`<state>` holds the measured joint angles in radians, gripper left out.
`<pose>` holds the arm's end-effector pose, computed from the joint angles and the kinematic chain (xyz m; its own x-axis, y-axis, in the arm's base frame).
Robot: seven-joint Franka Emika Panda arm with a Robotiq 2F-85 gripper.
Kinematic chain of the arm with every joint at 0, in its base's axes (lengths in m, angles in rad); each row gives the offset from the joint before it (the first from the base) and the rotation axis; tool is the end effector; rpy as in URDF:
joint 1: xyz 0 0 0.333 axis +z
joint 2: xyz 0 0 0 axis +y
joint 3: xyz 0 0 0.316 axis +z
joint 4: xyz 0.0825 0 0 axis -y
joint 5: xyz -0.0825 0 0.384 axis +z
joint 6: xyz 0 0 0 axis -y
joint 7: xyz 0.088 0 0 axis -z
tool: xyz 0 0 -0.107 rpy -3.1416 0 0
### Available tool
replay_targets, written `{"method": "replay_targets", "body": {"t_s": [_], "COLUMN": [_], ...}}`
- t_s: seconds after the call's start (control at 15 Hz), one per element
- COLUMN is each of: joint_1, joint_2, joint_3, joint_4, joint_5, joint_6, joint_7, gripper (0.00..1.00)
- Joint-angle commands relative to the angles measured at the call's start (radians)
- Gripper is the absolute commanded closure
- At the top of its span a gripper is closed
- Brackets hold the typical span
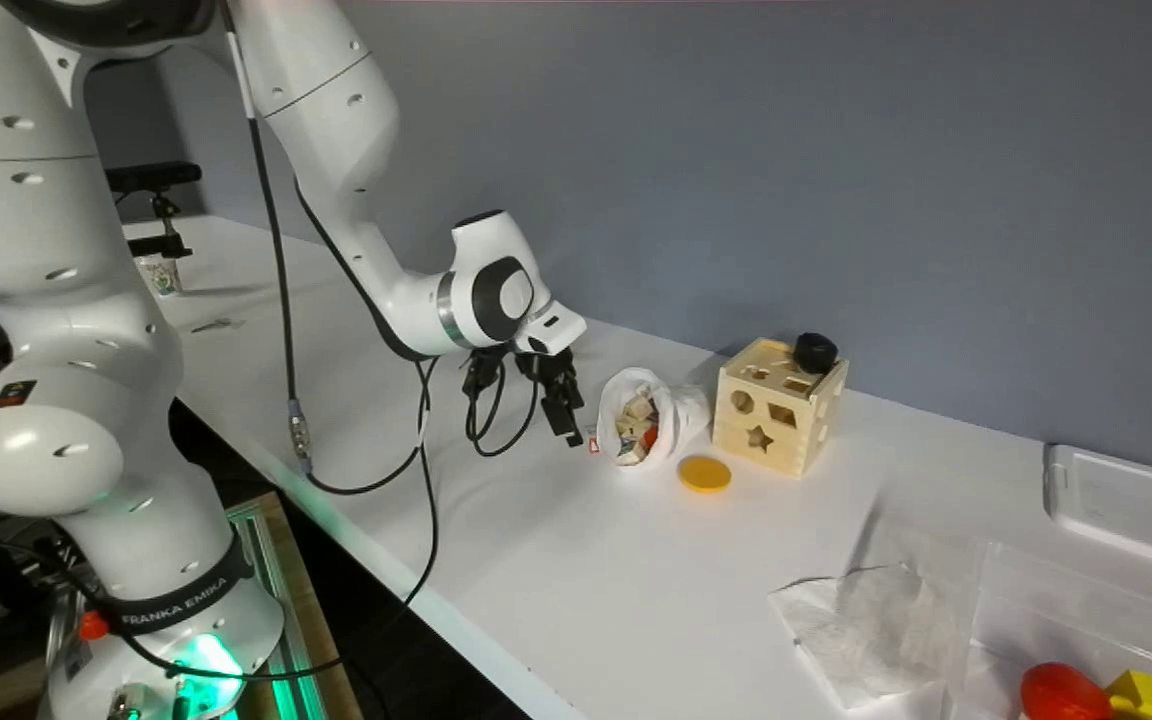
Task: Put one white square in the white bag.
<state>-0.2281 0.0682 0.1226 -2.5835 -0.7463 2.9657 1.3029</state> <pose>0.4605 -0.0019 0.2602 0.7075 -0.6122 0.3532 -0.6214 -0.7769 -0.1018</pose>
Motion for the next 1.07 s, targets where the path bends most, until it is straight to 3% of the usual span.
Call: {"method": "replay_targets", "body": {"t_s": [0.0, 0.33, 0.6, 0.67, 0.73, 1.0], "joint_1": [0.014, 0.033, 0.042, 0.045, 0.048, 0.063], "joint_2": [0.067, 0.122, 0.154, 0.160, 0.166, 0.169], "joint_3": [-0.027, -0.056, -0.060, -0.061, -0.063, -0.070], "joint_4": [0.060, 0.109, 0.130, 0.134, 0.138, 0.153], "joint_5": [-0.125, -0.241, -0.273, -0.278, -0.282, -0.318], "joint_6": [-0.002, -0.001, 0.001, 0.001, 0.003, 0.003], "joint_7": [0.110, 0.225, 0.275, 0.286, 0.293, 0.328], "gripper": [0.00, 0.03, 0.20, 0.19, 0.36, 0.61]}}
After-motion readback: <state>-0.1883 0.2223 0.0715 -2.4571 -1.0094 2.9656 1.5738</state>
